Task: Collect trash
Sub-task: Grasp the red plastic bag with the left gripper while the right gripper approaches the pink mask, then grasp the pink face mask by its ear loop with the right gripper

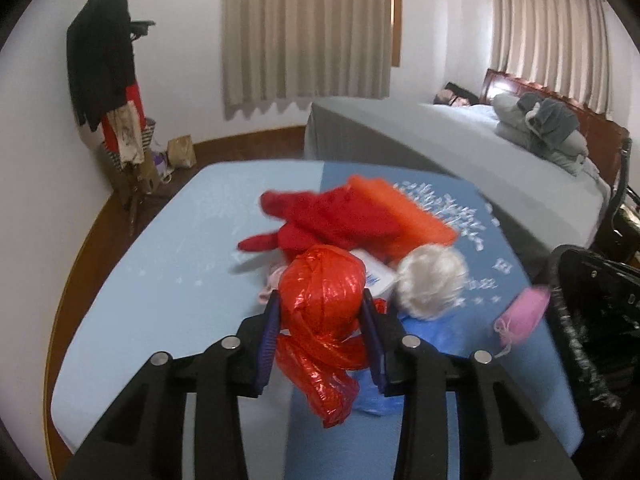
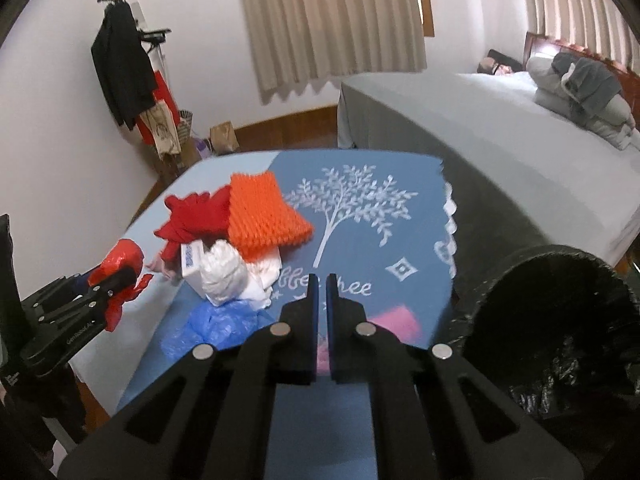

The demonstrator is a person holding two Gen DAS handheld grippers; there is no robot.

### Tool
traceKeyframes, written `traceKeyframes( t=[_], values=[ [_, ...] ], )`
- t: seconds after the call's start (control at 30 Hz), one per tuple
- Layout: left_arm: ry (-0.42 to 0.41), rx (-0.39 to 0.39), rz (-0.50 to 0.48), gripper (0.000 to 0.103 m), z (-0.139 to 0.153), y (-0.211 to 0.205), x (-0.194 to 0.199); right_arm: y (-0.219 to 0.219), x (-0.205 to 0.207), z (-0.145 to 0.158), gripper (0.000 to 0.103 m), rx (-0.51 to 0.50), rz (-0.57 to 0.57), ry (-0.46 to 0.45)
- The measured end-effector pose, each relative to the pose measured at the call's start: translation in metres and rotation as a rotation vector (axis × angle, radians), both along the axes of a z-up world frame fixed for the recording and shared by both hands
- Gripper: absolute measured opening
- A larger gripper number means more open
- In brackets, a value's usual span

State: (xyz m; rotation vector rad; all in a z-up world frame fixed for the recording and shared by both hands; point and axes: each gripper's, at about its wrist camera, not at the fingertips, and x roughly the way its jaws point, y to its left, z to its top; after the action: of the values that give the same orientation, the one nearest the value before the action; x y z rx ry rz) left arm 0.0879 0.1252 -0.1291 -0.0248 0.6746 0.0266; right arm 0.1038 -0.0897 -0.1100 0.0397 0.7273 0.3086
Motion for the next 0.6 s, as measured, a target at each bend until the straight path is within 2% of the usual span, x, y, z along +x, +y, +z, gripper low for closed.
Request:
traceKeyframes(
  t=[0.3, 0.37, 0.5, 0.6],
  values=[
    [-0.037, -0.025, -0.148, 0.038, 0.023, -0.060, 0.001, -0.040, -0.026, 0.028, 0.001, 0.031, -0.052, -0.040],
    [-0.034, -0.044, -0.161, 0.038, 0.023, -0.066, 0.002, -0.045, -0.026, 0.025, 0.004, 0.011, -0.065, -0.032],
    [-0.024, -0.027, -0.160, 0.038, 0.013, -0.071, 0.002, -0.042, -0.019, 0.003, 0.007, 0.027, -0.047, 0.027],
    [-0.003, -0.011, -0.143, 0.038, 0.001, -0.068, -0.003, -0.030, -0.012, -0.026, 0.019, 0.027, -0.027, 0.096]
  ],
)
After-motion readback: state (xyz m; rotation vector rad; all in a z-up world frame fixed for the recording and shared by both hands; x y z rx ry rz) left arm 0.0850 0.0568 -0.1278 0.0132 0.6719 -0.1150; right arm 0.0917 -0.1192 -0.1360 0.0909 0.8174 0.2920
